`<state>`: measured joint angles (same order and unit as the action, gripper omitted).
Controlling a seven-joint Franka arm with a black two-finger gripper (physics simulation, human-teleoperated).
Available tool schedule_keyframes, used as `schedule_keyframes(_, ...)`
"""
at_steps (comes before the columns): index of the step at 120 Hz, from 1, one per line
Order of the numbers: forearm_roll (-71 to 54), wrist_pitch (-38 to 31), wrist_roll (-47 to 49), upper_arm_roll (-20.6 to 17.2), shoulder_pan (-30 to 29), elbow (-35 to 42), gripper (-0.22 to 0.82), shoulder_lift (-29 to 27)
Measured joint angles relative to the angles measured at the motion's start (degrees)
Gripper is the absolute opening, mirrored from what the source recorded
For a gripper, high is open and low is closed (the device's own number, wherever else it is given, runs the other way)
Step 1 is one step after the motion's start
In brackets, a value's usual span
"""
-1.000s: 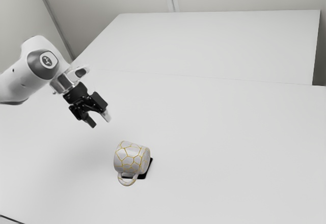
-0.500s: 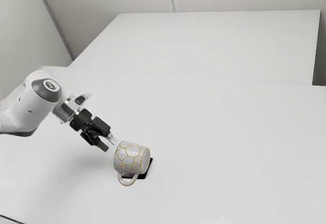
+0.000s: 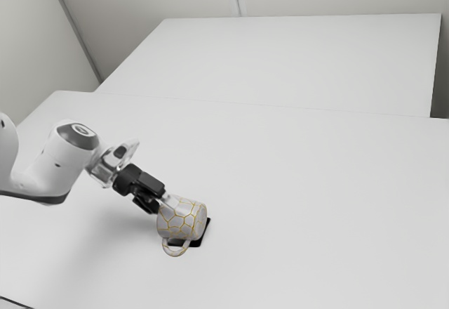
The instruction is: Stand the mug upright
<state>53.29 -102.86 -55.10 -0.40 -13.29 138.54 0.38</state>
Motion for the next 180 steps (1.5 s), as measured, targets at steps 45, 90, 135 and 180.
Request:
schedule_keyframes(45,1.5,2.0,-4.6,-0.7,-0.3,-0.1,0.03,0.1)
schedule_keyframes(90,-1.1,-0.2,-6.8,-5.1,-2.3,-1.2,-0.16,-4.9)
schedule_keyframes(135,-34.4,-19.1,-3.1,-16.7,-0.8,-5.7,-0.18,-9.0)
schedule_keyframes(180,-49.3,-32.5,0.8,-20.5,-1.0,-1.6,-0.18,-9.3)
